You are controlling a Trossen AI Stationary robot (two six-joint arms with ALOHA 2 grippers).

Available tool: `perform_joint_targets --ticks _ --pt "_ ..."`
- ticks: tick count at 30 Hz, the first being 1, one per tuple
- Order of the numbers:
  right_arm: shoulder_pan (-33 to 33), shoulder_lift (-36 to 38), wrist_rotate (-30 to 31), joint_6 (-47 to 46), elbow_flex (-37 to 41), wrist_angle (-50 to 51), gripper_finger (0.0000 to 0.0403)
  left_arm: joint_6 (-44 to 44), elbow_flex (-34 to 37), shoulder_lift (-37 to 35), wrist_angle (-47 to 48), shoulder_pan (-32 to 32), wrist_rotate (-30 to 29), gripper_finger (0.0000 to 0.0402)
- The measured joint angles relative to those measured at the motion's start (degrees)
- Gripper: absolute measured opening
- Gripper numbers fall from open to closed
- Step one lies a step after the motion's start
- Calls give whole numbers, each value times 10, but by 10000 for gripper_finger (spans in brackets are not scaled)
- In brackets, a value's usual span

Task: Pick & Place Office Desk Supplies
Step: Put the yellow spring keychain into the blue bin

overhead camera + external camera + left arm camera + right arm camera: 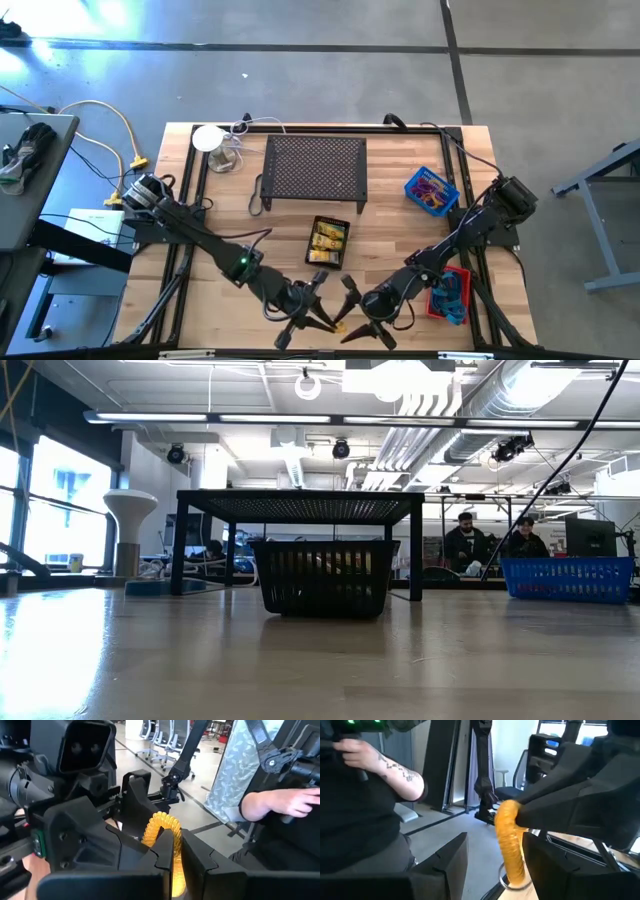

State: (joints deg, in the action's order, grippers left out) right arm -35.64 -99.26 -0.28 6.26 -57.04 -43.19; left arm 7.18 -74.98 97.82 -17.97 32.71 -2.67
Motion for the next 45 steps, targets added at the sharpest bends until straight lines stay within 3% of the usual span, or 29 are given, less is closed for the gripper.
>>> perform_joint_targets --ticks 7,10,17,23,34,38,45 --pt "0 0 22 11 0 1 150 -13 0 0 2 0 -6 13" --pt "0 0 60 16 0 8 117 -14 0 0 2 0 -7 13" --pt "5 0 60 17 0 38 17 -24 0 0 3 0 -13 15" --pt "8 0 61 20 0 59 18 -73 0 0 29 6 -65 39" --pt "-4 0 35 5 0 133 15 -66 0 0 30 24 -65 146" --pt "-12 0 104 -75 0 233 15 -6 0 0 45 25 -95 161" --pt "-54 6 205 -262 0 429 15 98 1 0 135 25 -58 163"
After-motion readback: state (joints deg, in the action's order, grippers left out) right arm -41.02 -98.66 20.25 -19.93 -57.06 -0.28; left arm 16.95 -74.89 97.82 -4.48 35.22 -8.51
